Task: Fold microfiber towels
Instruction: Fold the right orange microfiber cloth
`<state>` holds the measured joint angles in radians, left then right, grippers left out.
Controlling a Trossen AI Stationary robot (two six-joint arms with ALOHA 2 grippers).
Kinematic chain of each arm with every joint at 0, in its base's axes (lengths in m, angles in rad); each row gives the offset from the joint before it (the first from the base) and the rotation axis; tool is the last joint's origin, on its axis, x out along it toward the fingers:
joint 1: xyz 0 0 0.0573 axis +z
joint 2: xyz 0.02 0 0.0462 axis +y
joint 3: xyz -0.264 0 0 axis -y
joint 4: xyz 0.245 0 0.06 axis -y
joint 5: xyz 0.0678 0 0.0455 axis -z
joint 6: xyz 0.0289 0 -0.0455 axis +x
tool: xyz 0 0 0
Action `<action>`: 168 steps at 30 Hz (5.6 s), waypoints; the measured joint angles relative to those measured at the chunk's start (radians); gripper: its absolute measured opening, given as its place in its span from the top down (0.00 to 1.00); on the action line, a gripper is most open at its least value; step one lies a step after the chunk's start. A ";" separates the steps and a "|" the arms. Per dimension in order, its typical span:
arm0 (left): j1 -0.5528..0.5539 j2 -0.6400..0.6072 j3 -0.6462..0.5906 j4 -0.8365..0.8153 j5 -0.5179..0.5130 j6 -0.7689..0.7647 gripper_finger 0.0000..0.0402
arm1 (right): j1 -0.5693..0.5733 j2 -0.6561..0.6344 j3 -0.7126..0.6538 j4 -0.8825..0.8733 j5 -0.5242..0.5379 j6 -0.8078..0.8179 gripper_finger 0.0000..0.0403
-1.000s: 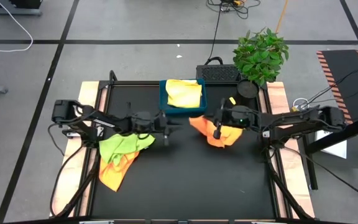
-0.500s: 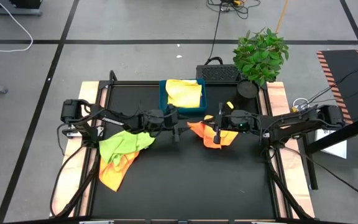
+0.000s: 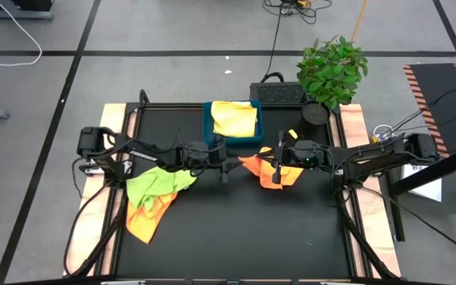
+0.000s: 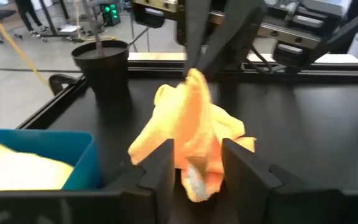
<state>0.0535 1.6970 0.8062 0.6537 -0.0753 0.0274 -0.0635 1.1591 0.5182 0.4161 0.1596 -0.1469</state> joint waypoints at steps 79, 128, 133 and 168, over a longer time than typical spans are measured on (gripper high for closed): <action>0.005 -0.386 -0.001 -0.393 -0.158 0.102 0.98 | 0.280 0.673 0.082 0.274 0.024 0.084 0.64; -0.595 -0.571 0.138 -0.585 -0.472 -0.089 1.00 | 0.656 -0.332 0.076 -0.132 0.022 0.243 1.00; -0.575 -0.572 0.182 -0.785 -0.500 -0.195 0.99 | 0.658 -0.413 0.076 -0.198 0.116 0.268 1.00; 0.129 -0.525 -0.339 -0.448 0.110 -0.089 1.00 | -0.102 -0.431 -0.354 -0.135 -0.212 0.323 1.00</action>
<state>0.1823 1.1725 0.4671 0.2053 0.0351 -0.0617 -0.1659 0.7277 0.1638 0.2806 -0.0522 0.1761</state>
